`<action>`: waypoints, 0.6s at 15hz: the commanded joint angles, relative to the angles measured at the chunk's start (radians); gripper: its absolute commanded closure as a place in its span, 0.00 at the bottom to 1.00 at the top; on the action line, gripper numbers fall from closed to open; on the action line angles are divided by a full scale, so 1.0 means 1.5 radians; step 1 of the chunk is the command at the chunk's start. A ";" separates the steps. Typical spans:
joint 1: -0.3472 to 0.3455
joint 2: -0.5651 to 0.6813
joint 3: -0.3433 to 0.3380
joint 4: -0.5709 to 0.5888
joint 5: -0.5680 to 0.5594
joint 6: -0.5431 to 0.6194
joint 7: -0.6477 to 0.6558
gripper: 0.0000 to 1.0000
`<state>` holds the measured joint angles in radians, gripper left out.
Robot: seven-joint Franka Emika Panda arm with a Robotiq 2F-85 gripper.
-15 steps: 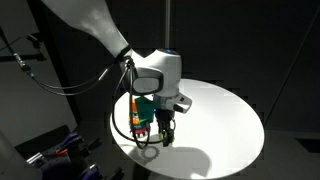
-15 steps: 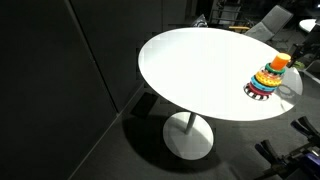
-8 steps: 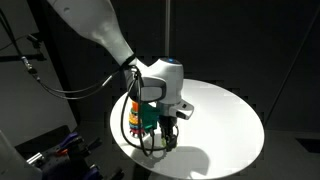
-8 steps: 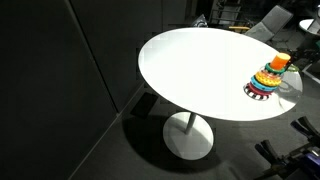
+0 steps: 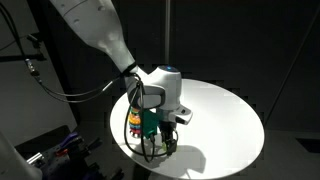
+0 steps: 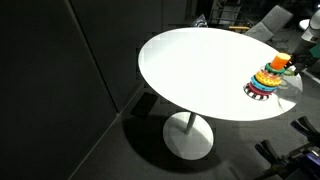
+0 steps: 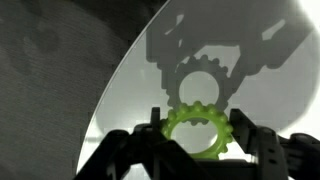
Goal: Remove the light green ring from the rings stacking stand and put it on the table
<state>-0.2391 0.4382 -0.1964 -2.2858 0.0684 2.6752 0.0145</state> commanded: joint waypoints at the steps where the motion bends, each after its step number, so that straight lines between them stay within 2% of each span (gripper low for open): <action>1: -0.007 0.014 0.007 0.012 0.009 0.015 -0.003 0.55; 2: -0.006 0.014 0.007 0.011 0.008 0.015 -0.003 0.55; 4: -0.004 0.014 0.006 0.010 0.006 0.015 0.000 0.39; 5: -0.005 0.013 0.008 0.010 0.007 0.013 -0.002 0.35; 6: -0.005 0.013 0.008 0.009 0.007 0.012 -0.002 0.21; 7: -0.005 0.011 0.009 0.008 0.007 0.011 -0.003 0.12; 8: -0.006 0.008 0.011 0.007 0.009 0.008 -0.006 0.05; 9: -0.007 0.007 0.012 0.006 0.009 0.008 -0.007 0.03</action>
<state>-0.2390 0.4518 -0.1901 -2.2851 0.0684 2.6896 0.0147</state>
